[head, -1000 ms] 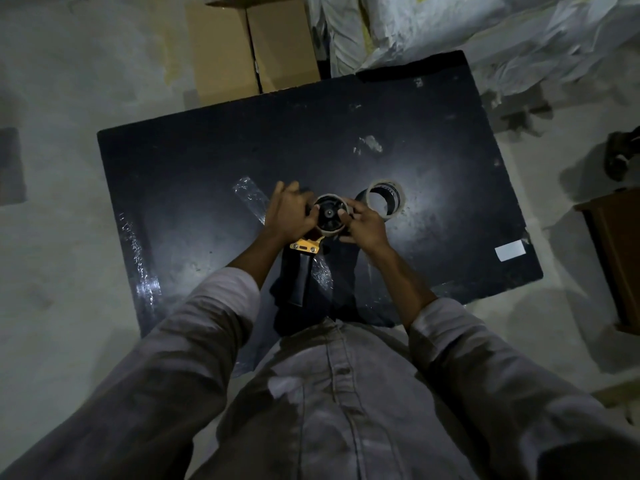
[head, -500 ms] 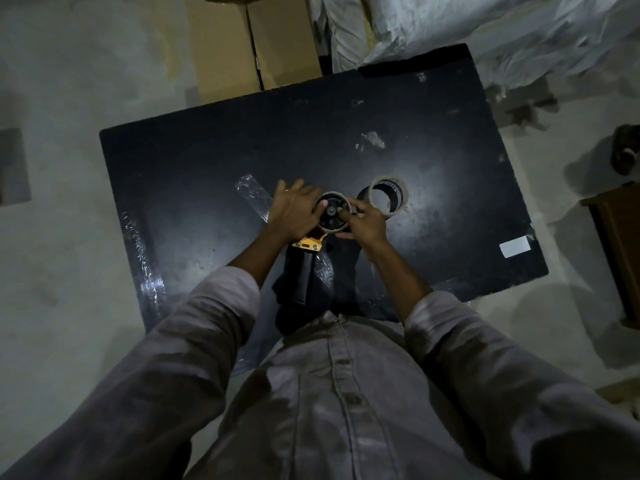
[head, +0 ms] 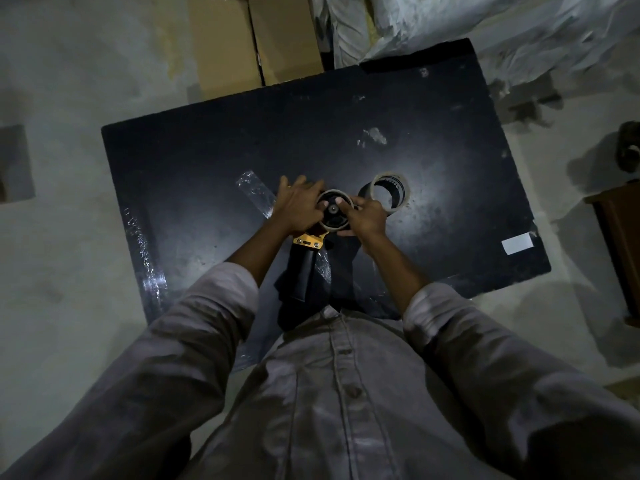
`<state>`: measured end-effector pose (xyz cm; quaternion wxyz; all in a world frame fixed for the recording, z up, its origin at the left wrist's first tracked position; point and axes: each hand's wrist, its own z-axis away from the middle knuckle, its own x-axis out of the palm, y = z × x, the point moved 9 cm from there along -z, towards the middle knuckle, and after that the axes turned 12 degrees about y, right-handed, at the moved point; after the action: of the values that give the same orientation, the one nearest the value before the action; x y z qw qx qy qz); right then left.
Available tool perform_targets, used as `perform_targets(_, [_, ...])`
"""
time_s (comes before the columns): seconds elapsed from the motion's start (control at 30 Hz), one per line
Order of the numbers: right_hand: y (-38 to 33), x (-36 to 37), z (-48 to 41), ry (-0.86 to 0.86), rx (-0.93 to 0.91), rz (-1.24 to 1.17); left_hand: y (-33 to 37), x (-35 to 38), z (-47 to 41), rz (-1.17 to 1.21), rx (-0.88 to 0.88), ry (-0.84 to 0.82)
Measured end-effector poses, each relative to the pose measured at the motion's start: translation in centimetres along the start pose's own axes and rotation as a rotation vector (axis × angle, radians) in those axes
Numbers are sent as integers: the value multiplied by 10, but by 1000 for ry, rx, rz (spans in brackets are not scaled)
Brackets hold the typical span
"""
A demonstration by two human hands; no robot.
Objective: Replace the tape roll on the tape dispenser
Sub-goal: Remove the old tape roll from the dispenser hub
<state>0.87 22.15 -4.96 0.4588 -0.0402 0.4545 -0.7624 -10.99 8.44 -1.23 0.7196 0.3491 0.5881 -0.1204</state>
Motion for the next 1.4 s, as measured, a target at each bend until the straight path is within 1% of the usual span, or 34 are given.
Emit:
perform_targets(0.1, [0,2,-1,3,22,22,3,-1,-3,0,-36,-78])
perform_targets(0.17, [-2,2,0,12,38,30,4,-2,-4,0,-64,-100])
perform_targets(0.43, [-4,-7,3,96,3,126,12,-4,1,-18,-233,-110])
perform_targets(0.57, [-12,-19,5,155,-30,215,16,0,6,-28,-307,-108])
perform_targets(0.63, [-15,-22,4,169,-54,249,17,1,8,-21,-323,-101])
perform_targets(0.7, [-19,-27,3,208,-78,340,18,0,10,-8,-342,-85])
perform_targets(0.8, [-15,-31,1,241,-14,373,18,-4,10,12,-354,-69])
perform_targets(0.87, [-16,-30,1,239,-14,374,19,-5,10,0,-327,-84])
perform_targets(0.93, [-22,-29,1,234,-69,401,21,-6,9,-15,-275,-114])
perform_targets(1.0, [-24,-28,0,221,-123,422,22,-6,9,25,-251,-156])
perform_targets(1.1, [-31,-27,1,193,-245,447,18,-6,7,143,-289,-224])
perform_targets(1.17, [-35,-25,2,154,-299,432,15,-7,6,150,-307,-240])
perform_targets(1.23, [-29,-21,-1,115,-264,386,11,-7,7,144,-330,-222])
perform_targets(1.27, [-24,-19,-2,102,-218,334,7,-7,8,148,-340,-213])
perform_targets(1.33, [-9,-21,-4,63,-85,186,1,-5,11,174,-350,-236])
perform_targets(1.4, [1,-24,2,-11,43,43,-2,-5,15,220,-349,-288])
